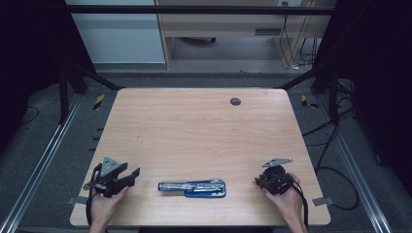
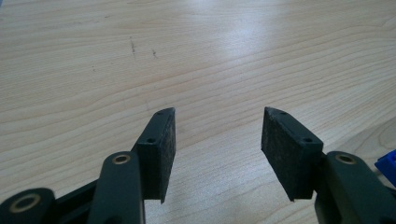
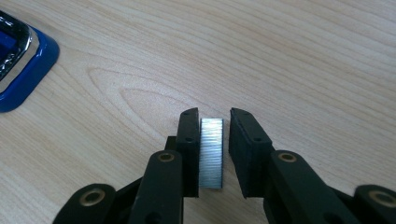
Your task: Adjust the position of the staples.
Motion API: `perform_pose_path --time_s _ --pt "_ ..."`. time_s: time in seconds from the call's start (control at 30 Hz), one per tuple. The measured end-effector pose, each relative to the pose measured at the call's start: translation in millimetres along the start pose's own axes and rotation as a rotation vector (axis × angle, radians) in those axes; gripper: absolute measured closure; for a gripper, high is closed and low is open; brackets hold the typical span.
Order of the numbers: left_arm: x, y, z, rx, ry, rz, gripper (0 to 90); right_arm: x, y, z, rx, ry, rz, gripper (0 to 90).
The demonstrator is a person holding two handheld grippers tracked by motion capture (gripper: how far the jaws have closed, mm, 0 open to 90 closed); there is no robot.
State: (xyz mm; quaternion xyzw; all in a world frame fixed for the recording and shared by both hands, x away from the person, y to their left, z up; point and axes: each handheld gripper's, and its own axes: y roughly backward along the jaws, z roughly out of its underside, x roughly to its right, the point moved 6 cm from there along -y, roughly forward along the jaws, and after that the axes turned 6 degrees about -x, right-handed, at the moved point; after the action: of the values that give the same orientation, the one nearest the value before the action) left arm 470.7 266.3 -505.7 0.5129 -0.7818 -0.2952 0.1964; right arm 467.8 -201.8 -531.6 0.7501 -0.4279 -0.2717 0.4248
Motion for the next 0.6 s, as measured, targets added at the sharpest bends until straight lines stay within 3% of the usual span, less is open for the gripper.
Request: perform_pose_path --time_s 0.17,0.6 --pt "0.1 -0.4 0.2 -0.003 0.006 0.001 44.6 4.0 11.3 -0.7 0.013 -0.025 -0.011 76.7" --pt "2.0 -1.3 0.3 -0.014 -0.007 0.005 44.6 3.4 3.7 1.5 -0.012 -0.006 -0.033 75.9"
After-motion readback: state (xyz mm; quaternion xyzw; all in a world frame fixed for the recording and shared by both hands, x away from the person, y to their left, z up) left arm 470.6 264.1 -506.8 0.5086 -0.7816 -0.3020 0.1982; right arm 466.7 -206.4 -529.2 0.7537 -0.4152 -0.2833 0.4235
